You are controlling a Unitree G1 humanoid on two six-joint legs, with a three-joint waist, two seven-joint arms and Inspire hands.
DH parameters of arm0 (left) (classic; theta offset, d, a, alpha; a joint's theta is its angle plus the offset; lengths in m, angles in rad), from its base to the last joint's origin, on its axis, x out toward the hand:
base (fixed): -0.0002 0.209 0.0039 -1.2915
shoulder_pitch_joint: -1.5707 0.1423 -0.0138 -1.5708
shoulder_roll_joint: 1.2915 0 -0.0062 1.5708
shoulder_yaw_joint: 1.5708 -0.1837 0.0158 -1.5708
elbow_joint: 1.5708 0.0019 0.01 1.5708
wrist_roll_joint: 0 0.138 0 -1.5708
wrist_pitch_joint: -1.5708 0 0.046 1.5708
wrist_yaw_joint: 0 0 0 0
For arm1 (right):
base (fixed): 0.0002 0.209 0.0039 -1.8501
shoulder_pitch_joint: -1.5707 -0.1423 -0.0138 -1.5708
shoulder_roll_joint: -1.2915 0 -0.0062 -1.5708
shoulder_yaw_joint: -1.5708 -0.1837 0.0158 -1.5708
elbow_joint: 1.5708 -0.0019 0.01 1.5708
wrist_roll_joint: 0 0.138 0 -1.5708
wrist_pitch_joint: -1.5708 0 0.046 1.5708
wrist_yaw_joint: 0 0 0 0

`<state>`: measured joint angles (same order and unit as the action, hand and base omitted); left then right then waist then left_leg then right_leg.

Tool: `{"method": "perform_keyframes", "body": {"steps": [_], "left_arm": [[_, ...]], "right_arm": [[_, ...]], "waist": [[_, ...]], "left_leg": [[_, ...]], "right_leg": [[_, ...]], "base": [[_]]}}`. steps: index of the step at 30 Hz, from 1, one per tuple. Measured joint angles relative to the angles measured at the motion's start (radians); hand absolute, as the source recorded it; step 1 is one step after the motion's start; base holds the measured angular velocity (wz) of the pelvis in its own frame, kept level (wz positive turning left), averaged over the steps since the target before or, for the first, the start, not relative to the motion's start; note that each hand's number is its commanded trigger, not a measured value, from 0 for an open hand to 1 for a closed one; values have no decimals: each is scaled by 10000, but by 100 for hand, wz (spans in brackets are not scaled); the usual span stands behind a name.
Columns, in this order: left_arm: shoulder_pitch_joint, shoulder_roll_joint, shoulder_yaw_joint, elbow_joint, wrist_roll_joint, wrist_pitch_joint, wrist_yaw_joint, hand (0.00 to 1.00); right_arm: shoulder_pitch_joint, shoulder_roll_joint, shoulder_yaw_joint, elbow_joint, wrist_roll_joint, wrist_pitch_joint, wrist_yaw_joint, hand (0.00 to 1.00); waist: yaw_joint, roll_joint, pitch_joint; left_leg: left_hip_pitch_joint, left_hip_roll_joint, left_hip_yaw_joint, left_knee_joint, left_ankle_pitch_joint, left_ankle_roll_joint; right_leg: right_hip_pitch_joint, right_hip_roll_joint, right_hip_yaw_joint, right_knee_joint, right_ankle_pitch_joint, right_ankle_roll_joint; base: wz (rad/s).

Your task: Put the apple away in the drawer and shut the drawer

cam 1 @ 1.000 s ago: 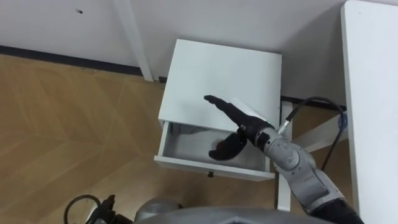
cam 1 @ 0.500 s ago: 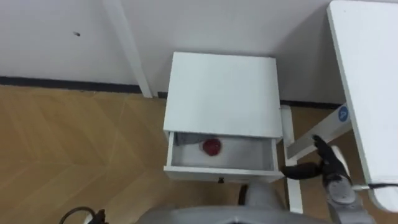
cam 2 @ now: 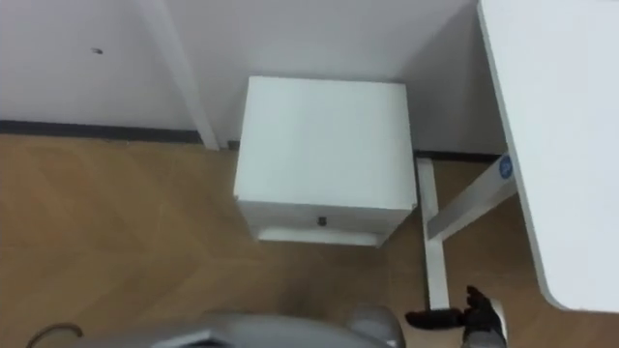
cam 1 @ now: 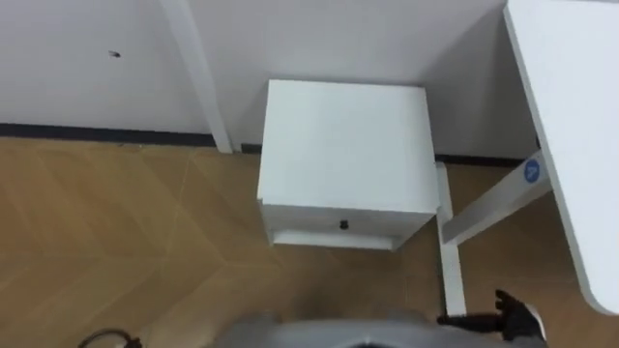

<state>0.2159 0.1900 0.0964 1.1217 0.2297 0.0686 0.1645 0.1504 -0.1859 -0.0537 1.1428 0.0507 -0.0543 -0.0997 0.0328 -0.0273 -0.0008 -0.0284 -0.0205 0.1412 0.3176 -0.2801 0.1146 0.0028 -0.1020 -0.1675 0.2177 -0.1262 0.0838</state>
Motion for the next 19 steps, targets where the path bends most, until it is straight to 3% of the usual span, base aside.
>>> {"method": "perform_keyframes", "body": {"steps": [2,8,13,15,19], "left_arm": [[92,-25,90,9,1,-42,44,0],[80,-352,177,-14,43,-41,-30,0],[104,-412,269,-4,194,-25,-196,0],[116,-411,318,-3,195,-25,-203,0],[117,-426,577,42,198,-36,-197,0]], "right_arm": [[-103,12,-9,238,1,5,303,0],[-120,101,-69,672,238,97,611,0],[-159,251,-85,1097,302,136,819,0],[-144,255,-100,1169,369,137,901,0],[-169,288,-181,1302,416,135,1008,0]], "waist": [[-11,-150,-18],[-18,-89,-24],[-14,-20,38],[-22,-52,116],[-34,-83,131]], "left_leg": [[350,29,6,-355,66,-153],[617,106,9,-658,116,-291],[686,81,-41,-803,122,-302],[750,77,-40,-823,122,-301],[839,73,-32,-969,120,-301]], "right_leg": [[478,125,-30,-532,11,13],[713,257,-98,-823,-14,-28],[716,238,-150,-826,-41,-43],[794,235,-148,-824,-41,-43],[834,241,-140,-819,-42,-43]], "base": [[-4],[-2],[3],[0],[-1]]}}
